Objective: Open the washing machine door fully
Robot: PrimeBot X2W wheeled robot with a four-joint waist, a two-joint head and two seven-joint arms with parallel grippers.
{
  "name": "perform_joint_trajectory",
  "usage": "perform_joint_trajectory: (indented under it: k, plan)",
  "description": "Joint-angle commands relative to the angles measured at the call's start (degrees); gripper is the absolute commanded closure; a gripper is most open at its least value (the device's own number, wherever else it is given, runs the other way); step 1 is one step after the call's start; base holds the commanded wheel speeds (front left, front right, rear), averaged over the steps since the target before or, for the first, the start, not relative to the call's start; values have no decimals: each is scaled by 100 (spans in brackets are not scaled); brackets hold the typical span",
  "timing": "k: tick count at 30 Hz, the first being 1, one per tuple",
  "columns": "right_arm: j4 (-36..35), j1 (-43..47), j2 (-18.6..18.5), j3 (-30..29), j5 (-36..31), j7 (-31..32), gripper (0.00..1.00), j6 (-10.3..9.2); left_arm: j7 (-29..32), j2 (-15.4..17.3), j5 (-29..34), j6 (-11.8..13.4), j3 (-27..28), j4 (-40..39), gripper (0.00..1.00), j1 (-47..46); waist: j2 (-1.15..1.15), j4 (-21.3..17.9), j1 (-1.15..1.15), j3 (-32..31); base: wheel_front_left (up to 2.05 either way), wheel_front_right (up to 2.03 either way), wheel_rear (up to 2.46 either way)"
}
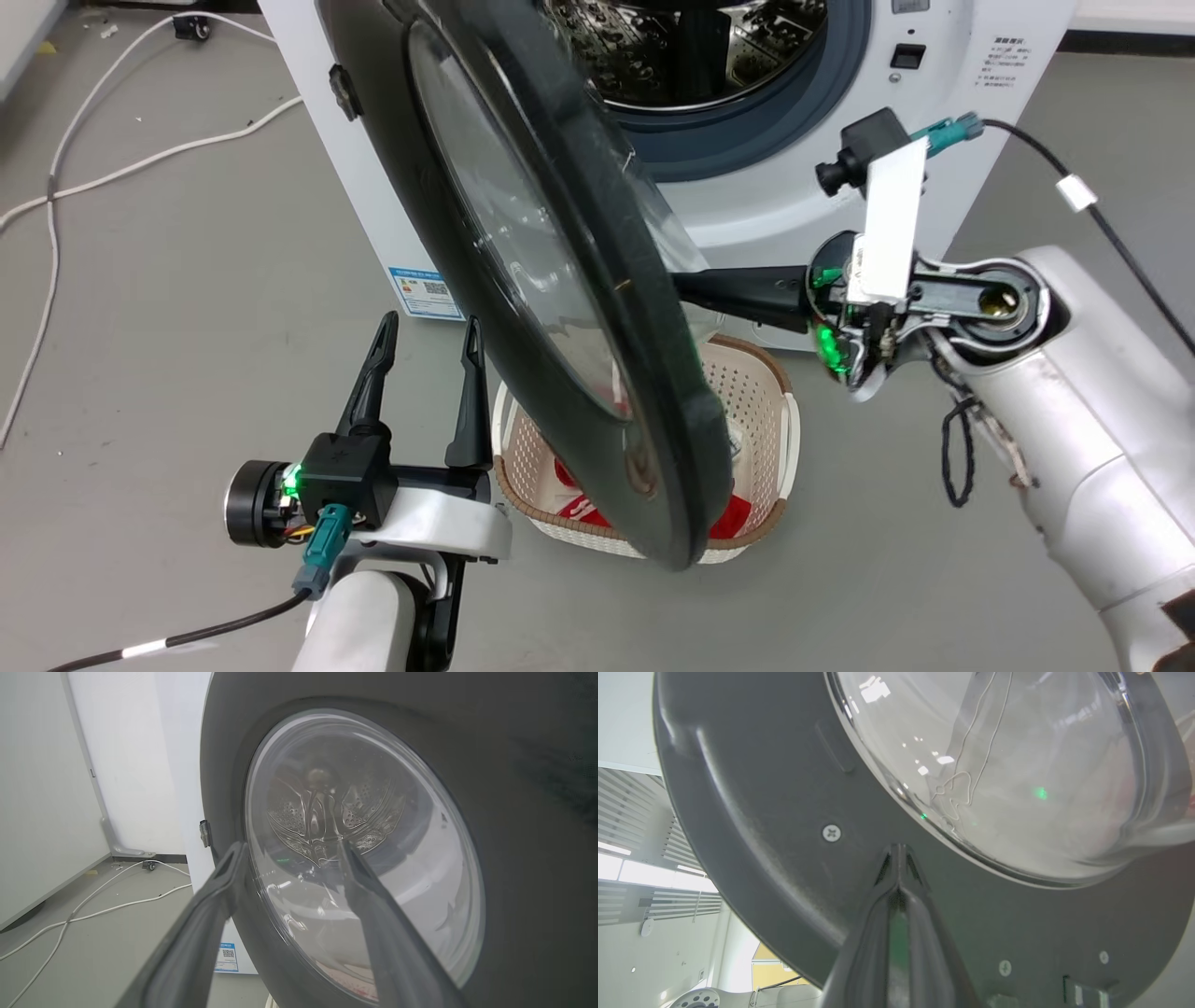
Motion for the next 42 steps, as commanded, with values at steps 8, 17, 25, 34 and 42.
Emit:
perform_joint_trajectory:
  k: [8,17,25,34,42]
  plan:
    - [-377,501,107,-429,-206,-1735,100,0,-15,7,119,-61,49,57,0,148,0,-38,1,-86,0,0,0]
    - [-1216,1750,-157,-1427,-665,-4002,60,0,-15,8,228,-146,219,136,0,260,0,-266,1,-258,0,0,0]
    - [-2180,3807,-801,-1936,-2324,-6330,0,0,-15,26,261,-225,411,172,0,489,0,-378,1,-586,0,0,0]
    - [-2763,5157,119,-3765,-5336,-6580,0,0,-15,75,303,-312,648,179,0,723,0,-528,1,-828,0,0,0]
    - [-4162,5744,984,-4739,-8562,-6579,0,-1,-15,58,311,-350,742,156,0,773,0,-594,1,-848,0,0,0]
